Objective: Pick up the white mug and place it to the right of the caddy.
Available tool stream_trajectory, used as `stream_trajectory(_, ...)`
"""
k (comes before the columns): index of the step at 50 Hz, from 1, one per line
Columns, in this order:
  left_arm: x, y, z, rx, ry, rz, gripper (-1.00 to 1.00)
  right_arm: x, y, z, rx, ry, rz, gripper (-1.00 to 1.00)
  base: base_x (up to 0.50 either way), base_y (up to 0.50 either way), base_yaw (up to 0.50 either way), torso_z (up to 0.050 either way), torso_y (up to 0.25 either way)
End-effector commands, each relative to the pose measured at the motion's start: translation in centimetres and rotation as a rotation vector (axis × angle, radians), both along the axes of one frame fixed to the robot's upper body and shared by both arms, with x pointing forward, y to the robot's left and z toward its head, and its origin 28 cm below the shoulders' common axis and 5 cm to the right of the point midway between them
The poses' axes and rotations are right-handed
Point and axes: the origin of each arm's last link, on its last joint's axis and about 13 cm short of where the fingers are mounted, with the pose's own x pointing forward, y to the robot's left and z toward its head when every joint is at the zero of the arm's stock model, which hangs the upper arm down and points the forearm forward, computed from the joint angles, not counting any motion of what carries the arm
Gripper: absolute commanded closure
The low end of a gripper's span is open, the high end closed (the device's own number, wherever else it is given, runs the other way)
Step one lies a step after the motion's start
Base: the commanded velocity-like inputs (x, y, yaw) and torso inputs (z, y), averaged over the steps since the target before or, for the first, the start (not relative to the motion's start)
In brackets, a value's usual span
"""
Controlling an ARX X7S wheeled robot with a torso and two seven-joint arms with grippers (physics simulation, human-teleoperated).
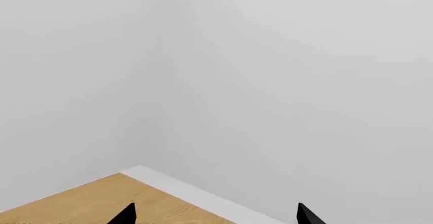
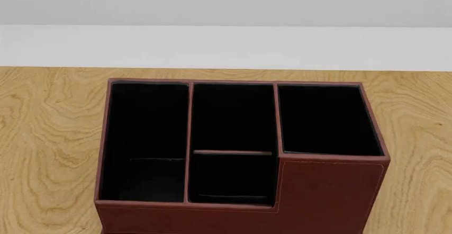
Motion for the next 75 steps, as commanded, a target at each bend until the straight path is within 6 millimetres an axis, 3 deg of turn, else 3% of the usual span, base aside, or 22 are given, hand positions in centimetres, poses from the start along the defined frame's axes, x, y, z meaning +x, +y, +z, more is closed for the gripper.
stream_trajectory(1,0.0,0.0,-0.1,-0.003,0.002,0.002,-1.00,0.7,-0.2,1.2,0.015,-0.068,-0.018,1.00,0.00,0.00,0.00,0.000,0.000)
stream_trajectory(32,-0.1,0.0,0.0,-0.006,0.002,0.000,-1.00,2.1,-1.4,6.0,0.062,-0.240,-0.119,1.00,0.00,0.00,0.00,0.000,0.000)
stream_trajectory(52,0.0,-0.1,-0.2,0.000,0.008,-0.007,-1.00,2.6,-2.2,7.7,0.079,-0.303,-0.176,1.00,0.00,0.00,0.00,0.000,0.000)
stream_trajectory(75,0.1,-0.2,-0.3,-0.002,0.014,-0.013,-1.00,2.4,-4.8,10.6,0.124,-0.413,-0.342,1.00,0.00,0.00,0.00,0.000,0.001)
